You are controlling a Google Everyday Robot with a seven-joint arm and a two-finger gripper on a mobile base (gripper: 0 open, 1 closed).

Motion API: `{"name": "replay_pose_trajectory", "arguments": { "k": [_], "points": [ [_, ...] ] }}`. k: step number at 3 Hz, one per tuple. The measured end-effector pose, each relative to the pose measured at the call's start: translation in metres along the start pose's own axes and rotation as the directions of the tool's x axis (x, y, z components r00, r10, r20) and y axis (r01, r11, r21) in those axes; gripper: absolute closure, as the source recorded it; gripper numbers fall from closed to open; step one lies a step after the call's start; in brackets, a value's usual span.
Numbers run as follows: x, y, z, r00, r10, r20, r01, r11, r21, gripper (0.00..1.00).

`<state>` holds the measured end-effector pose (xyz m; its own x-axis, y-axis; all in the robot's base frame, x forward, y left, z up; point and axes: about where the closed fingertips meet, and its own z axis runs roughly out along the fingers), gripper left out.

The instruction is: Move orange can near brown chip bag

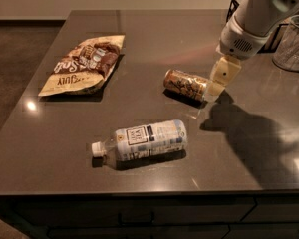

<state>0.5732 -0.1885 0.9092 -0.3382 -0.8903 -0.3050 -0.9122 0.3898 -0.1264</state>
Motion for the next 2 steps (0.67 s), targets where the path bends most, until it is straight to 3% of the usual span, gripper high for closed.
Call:
{"name": "replay_pose_trajectory", "arguments": {
  "k": [2],
  "points": [
    [-0.022,0.0,0.055,1.0,0.007,-0.02,-0.008,0.9981,-0.061,0.0]
  ]
}}
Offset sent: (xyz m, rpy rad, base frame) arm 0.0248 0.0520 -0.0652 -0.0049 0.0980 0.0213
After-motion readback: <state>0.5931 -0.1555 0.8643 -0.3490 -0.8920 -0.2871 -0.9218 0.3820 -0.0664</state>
